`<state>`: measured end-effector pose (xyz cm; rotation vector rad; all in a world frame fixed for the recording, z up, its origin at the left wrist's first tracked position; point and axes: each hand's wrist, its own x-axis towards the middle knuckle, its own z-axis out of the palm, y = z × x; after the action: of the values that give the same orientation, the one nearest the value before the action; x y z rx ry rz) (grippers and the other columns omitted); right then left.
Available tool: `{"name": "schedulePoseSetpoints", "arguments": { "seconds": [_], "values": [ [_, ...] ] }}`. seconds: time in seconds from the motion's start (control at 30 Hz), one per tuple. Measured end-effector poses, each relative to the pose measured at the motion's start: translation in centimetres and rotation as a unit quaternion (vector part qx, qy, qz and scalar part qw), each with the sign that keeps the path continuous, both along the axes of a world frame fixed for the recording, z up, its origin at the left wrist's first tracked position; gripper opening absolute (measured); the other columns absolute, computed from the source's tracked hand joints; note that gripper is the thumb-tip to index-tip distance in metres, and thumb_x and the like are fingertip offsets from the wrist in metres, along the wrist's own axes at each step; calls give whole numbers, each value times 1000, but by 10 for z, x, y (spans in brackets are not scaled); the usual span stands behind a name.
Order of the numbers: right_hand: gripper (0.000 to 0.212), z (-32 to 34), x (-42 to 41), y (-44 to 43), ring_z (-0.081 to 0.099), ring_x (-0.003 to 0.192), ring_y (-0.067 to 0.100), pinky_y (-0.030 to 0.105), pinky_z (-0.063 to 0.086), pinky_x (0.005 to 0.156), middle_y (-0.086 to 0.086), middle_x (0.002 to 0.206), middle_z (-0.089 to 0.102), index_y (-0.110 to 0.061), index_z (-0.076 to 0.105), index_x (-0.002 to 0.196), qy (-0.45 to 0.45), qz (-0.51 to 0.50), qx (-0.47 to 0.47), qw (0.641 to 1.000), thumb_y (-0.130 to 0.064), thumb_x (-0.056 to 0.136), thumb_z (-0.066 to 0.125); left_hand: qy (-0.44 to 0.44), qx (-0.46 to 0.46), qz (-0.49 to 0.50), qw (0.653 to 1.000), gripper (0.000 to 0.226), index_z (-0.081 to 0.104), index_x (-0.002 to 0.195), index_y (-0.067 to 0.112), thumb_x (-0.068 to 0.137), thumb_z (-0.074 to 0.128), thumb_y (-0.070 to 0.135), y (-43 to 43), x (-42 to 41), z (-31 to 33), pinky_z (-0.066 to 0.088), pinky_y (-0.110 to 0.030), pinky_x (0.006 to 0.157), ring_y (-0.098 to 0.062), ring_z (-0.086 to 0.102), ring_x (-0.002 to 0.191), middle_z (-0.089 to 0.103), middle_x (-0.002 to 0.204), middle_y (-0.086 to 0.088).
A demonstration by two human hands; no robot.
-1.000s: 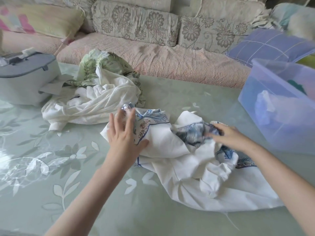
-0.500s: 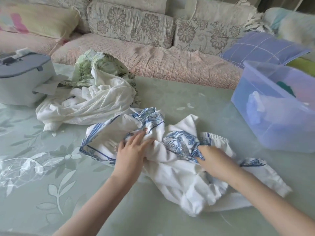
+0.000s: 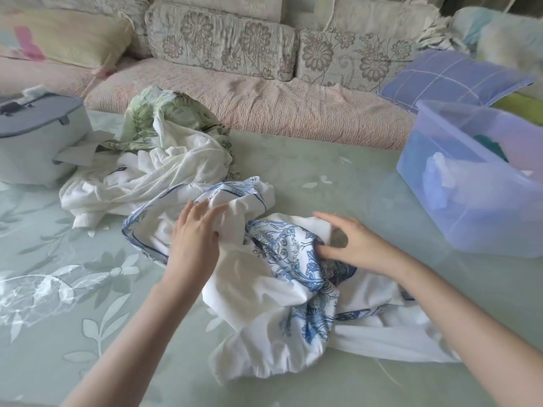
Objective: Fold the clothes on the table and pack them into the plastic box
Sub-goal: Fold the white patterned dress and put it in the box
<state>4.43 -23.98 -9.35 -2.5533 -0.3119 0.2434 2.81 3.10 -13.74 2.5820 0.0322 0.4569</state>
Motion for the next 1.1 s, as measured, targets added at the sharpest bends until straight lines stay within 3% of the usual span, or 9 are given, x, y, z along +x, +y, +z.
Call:
{"name": "schedulePoseSetpoints", "arguments": {
  "seconds": [0.1,0.2,0.27,0.47,0.57,0.63,0.77,0.9,1.1],
  "values": [
    [99,-10,-15,24,41,127,5,30,34,109,-19,136,42,-36,38,140,96,60,-14,993,-79,56,65,2,-3,-15,1000,53,55,130,15,82,60,-4,1,-3,-2,27,-42,108,-34,37,132,44,142,-14],
    [30,-15,-20,36,60,94,19,29,45,77,-7,96,63,-24,61,104,-67,58,-115,989,-42,80,69,-7,-37,-14,999,51,52,133,15,84,64,4,5,-6,1,34,-39,102,-33,45,125,47,138,-12],
    [14,-3,-5,29,63,87,26,30,44,70,4,86,69,-21,68,96,-131,-37,-106,985,-31,90,61,-9,-44,-13,999,56,46,138,16,85,65,9,6,-8,3,34,-37,100,-30,44,126,46,139,-10],
    [36,40,74,-30,57,111,36,38,45,87,12,115,67,-21,69,111,-253,-221,-103,936,-3,89,47,0,-50,-31,998,55,53,132,15,80,71,11,4,-8,4,32,-36,104,-29,46,125,51,136,-8],
    [57,49,99,-48,29,138,32,41,26,111,7,152,34,-19,45,141,-236,-226,-93,941,3,89,45,28,-39,-38,998,56,53,132,12,79,72,12,-1,-10,1,31,-40,108,-32,42,128,46,140,-11],
    [60,42,98,-45,18,143,30,34,15,113,8,157,22,-20,38,145,-192,-157,-119,961,1,90,51,26,-25,-49,998,57,52,133,11,80,72,12,-5,-10,0,31,-39,108,-32,43,128,47,139,-11],
    [28,11,52,-28,40,131,13,21,25,103,6,144,45,-17,66,118,-75,5,-41,996,-23,91,62,28,-16,-57,998,43,56,128,14,86,66,16,-13,-14,-2,28,-28,104,-25,43,125,51,134,-4],
    [51,-6,1,-32,38,130,8,9,19,98,-8,140,45,-25,61,124,-60,85,-100,990,-45,78,69,29,-29,-72,997,23,62,102,17,85,66,32,-31,-28,-2,32,-25,83,-24,47,104,54,107,-2],
    [89,-22,-20,-64,13,143,3,15,6,110,-25,145,19,-41,20,144,-69,102,-201,972,-61,72,69,25,54,-143,988,77,62,112,30,63,38,84,-74,-63,-9,46,-30,82,-18,53,95,60,101,8]
  ]
}}
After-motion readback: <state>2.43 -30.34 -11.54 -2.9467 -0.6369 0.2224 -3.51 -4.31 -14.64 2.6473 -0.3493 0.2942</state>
